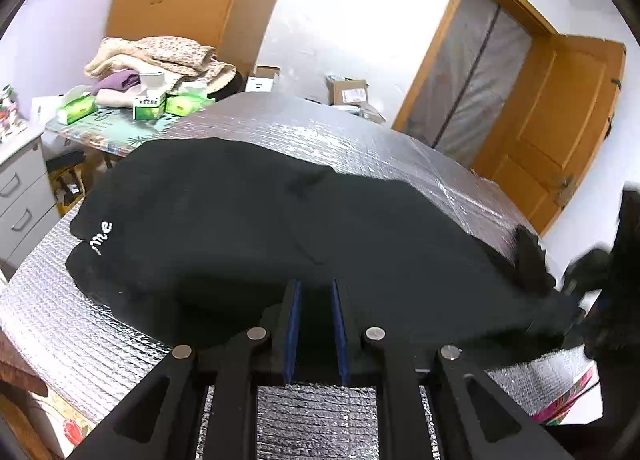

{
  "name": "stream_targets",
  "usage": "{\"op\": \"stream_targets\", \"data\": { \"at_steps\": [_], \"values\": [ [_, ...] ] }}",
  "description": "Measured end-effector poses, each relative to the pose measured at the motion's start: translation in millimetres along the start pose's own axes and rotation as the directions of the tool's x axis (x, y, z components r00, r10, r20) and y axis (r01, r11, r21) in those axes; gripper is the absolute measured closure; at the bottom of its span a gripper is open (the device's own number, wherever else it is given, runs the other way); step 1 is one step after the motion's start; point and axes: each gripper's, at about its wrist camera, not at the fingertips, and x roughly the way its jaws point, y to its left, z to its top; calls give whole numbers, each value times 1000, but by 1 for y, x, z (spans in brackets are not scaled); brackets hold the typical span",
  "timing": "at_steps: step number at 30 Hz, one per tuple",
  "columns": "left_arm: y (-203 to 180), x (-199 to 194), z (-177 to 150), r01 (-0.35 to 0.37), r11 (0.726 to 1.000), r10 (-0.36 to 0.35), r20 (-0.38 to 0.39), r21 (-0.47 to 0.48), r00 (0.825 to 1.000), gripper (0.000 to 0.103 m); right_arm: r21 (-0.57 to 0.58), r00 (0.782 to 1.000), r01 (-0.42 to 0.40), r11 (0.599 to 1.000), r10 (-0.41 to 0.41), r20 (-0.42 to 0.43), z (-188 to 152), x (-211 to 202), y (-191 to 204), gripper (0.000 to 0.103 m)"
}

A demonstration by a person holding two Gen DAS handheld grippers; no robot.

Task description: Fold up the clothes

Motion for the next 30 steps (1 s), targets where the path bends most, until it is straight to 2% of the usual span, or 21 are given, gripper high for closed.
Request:
{"op": "stream_targets", "data": {
  "at_steps": [3, 4, 8, 11, 14, 15, 17, 18, 21, 23, 26, 28, 30],
  "values": [
    [-5, 0, 0, 16, 1000, -16, 0, 9, 1000, 88, 31, 989, -19, 999, 23, -147, -20, 37, -2, 99],
    [-9, 1, -1, 24, 999, -24, -1, 21, 1000, 88, 43, 985, -21, 999, 28, -172, -24, 44, -2, 100],
    [-23, 12, -2, 49, 996, -47, -26, 72, 999, 88, 70, 988, -58, 996, 67, -138, -26, 38, -5, 97],
    [-18, 15, -4, 19, 998, -17, -35, 68, 999, 88, 68, 983, -58, 996, 69, -169, -30, 38, -3, 96],
    [-8, 10, -5, -11, 999, 12, -23, 45, 1000, 88, 97, 990, -48, 994, 61, -131, -28, 32, -9, 95],
    [-5, 8, -5, -21, 999, 21, -19, 37, 1000, 88, 115, 993, -37, 993, 50, -111, -27, 30, -13, 93],
    [2, 5, -5, -40, 999, 41, -11, 21, 999, 88, 149, 997, -15, 989, 27, -73, -24, 26, -21, 77],
    [5, 4, -6, -51, 999, 51, -7, 13, 999, 88, 167, 998, -5, 986, 15, -55, -23, 23, -25, 76],
    [32, -18, -1, -145, 986, 152, 76, -84, 986, 88, 220, 1000, 23, 975, -24, 0, -19, 17, -37, 75],
    [57, -33, 0, -223, 956, 247, 118, -189, 962, 85, 249, 999, 34, 968, -43, 28, -17, 15, -42, 75],
    [92, -49, -1, -265, 899, 324, 124, -349, 938, 78, 232, 1000, 16, 973, -19, 10, -17, 28, -34, 75],
    [104, -51, -2, -258, 881, 327, 116, -396, 938, 77, 223, 1000, 12, 975, -12, 1, -19, 32, -29, 75],
    [112, -47, -1, -216, 876, 289, 112, -431, 951, 76, 224, 1000, 10, 975, -9, -3, -18, 33, -30, 75]
  ]
}}
